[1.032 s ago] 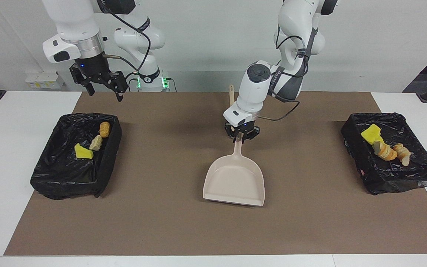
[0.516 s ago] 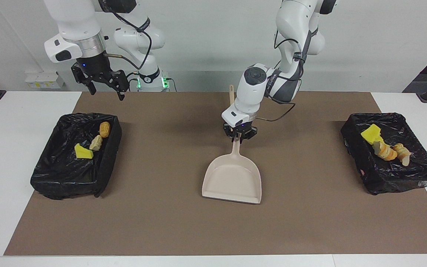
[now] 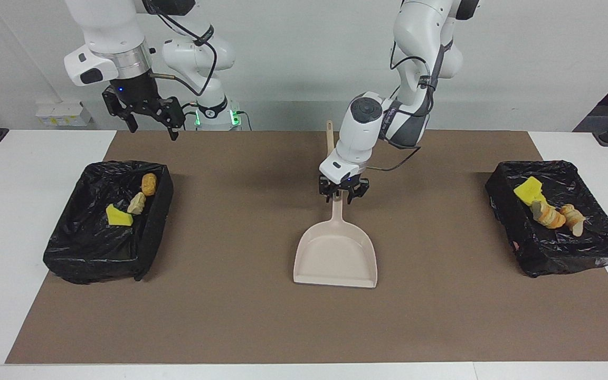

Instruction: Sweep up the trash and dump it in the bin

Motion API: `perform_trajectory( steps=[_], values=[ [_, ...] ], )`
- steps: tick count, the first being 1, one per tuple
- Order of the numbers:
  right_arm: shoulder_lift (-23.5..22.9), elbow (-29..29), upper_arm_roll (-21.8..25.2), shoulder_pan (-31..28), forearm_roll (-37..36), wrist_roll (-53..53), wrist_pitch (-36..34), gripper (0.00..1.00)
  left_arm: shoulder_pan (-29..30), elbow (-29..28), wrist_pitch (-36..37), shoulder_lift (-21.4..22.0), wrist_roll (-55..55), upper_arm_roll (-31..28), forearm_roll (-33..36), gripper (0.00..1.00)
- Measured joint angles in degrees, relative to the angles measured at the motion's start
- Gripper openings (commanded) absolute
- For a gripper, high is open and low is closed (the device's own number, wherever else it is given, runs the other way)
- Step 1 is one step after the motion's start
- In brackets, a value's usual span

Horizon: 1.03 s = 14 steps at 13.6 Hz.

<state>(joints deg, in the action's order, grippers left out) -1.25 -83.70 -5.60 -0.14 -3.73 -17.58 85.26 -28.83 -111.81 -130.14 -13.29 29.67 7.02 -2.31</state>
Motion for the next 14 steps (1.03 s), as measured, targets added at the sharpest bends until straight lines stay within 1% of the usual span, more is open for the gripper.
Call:
perform_trajectory(
  steps=[2, 5, 7, 11, 14],
  values=[
    [0.0, 0.0, 0.1, -0.1, 0.0, 0.0, 0.0, 1.0, 1.5, 0.1, 0.5, 1.4, 0.2, -0.7, 0.0, 1.0],
    [0.0, 0.0, 0.1, -0.1, 0.0, 0.0, 0.0, 1.0, 6.8, 0.4, 2.9, 4.6, -1.5, -1.0, 0.0, 1.0],
    [0.0, 0.0, 0.1, -0.1, 0.0, 0.0, 0.0, 1.0, 10.9, 0.5, 6.8, 7.4, -6.8, -1.1, 0.0, 1.0],
    [0.0, 0.0, 0.1, -0.1, 0.0, 0.0, 0.0, 1.0, 19.5, 0.5, 16.4, 13.3, -21.6, -1.3, 0.0, 1.0],
    [0.0, 0.0, 0.1, -0.1, 0.0, 0.0, 0.0, 1.0, 24.9, 0.5, 19.8, 15.4, -29.7, -1.3, 0.0, 1.0]
  ],
)
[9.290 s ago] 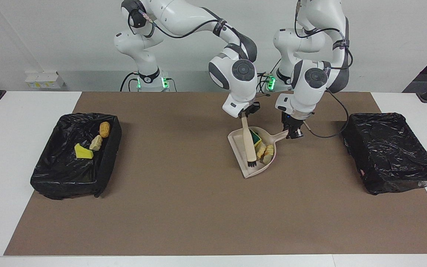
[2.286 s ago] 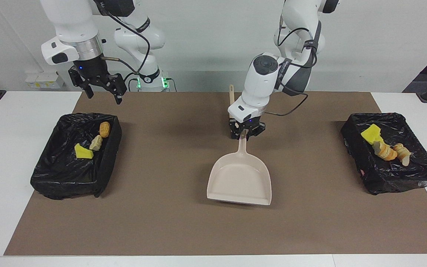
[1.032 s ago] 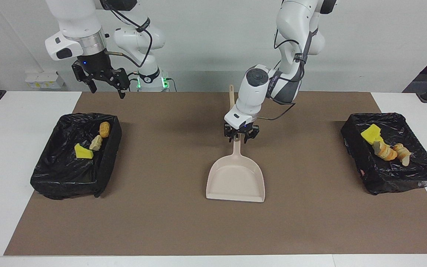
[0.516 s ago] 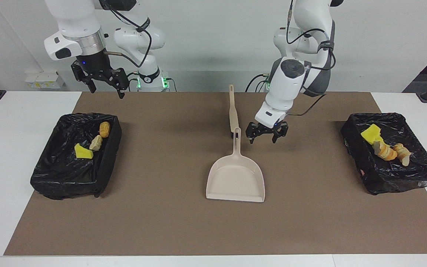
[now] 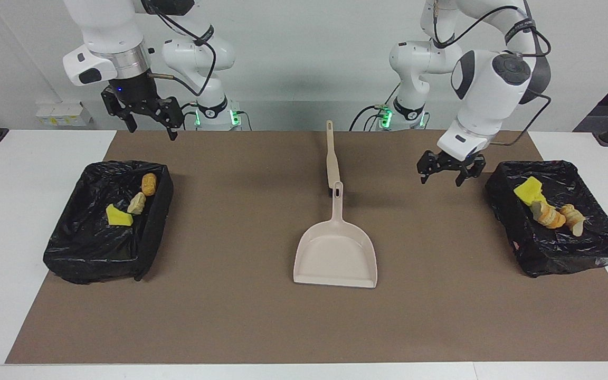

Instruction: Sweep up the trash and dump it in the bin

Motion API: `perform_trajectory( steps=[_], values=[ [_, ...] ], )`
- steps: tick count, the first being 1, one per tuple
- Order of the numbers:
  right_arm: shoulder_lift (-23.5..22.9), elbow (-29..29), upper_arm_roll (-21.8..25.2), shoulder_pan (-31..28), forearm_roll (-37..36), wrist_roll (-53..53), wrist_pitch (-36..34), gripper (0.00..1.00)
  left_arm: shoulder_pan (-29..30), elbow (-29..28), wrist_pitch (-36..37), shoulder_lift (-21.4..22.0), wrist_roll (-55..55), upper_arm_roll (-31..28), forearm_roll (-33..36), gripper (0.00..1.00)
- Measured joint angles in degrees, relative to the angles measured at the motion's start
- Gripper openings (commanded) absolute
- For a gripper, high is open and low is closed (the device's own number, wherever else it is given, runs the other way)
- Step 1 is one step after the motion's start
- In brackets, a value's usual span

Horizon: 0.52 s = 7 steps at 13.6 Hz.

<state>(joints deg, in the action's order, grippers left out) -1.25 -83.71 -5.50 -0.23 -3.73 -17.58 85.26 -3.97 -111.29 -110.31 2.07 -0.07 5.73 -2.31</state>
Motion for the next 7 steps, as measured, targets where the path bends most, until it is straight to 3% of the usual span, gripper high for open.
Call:
perform_trajectory(
  steps=[3, 7],
  values=[
    [0.0, 0.0, 0.1, -0.1, 0.0, 0.0, 0.0, 1.0, 4.4, 0.9, 3.9, 1.3, -5.6, 0.0, 0.0, 1.0],
    [0.0, 0.0, 0.1, -0.1, 0.0, 0.0, 0.0, 1.0, 7.4, 6.4, 9.3, 1.6, -8.3, 0.0, 0.0, 1.0]
  ],
)
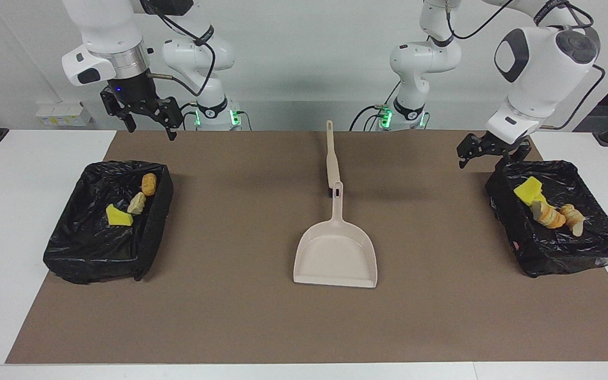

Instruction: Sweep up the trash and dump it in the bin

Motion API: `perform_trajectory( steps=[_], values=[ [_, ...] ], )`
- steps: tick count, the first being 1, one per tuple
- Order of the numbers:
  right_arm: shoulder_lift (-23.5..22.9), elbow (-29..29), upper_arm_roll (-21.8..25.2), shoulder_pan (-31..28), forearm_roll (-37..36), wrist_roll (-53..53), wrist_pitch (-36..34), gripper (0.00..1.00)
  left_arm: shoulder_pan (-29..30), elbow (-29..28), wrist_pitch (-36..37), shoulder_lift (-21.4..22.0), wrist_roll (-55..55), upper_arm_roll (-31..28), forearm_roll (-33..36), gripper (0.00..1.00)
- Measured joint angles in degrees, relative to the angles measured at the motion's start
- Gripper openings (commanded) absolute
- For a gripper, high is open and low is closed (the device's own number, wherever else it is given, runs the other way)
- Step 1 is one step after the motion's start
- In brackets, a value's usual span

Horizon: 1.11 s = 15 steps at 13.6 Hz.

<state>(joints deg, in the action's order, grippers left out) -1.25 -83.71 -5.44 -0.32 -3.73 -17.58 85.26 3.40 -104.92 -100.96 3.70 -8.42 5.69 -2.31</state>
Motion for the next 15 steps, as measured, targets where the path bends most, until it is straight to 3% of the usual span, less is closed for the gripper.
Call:
perform_trajectory(
  steps=[8, 15],
  values=[
    [0.0, 0.0, 0.0, 0.0, 0.0, 0.0, 0.0, 1.0, 0.1, 15.0, 15.5, 0.3, 0.0, 0.0, 0.0, 1.0],
    [0.0, 0.0, 0.0, 0.0, 0.0, 0.0, 0.0, 1.0, 0.1, 15.7, 17.7, 0.2, 0.1, -1.0, 0.0, 1.0]
  ],
)
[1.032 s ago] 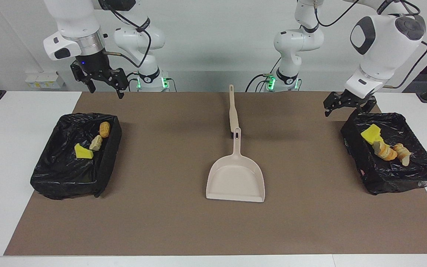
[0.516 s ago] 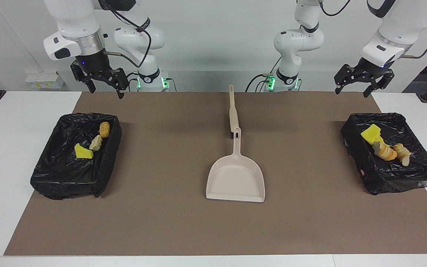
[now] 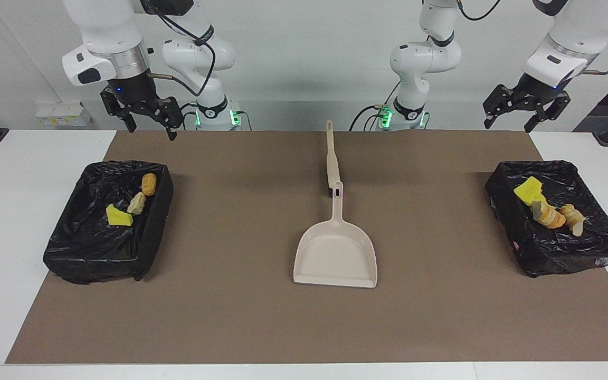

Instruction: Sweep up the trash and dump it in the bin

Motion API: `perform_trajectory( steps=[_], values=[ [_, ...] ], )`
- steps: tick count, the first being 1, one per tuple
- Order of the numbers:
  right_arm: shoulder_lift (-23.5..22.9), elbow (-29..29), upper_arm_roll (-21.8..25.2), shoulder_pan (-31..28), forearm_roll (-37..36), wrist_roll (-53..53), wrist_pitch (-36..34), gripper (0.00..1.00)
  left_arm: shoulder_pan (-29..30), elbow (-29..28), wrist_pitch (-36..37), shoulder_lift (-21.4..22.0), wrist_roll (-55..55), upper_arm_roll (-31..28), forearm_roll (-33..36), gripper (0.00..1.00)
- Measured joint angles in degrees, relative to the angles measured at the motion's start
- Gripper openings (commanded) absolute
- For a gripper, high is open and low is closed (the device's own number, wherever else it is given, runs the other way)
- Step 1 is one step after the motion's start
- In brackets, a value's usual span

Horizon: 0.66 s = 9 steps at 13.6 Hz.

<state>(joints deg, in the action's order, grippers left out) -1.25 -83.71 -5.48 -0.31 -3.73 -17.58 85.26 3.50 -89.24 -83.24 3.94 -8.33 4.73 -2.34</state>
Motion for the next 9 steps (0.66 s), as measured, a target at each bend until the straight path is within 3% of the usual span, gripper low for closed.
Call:
perform_trajectory(
  steps=[9],
  values=[
    [0.0, 0.0, 0.0, 0.0, 0.0, 0.0, 0.0, 1.0, -0.2, -0.2, 0.8, 0.6, 2.3, 0.8, -2.6, 1.0]
  ],
)
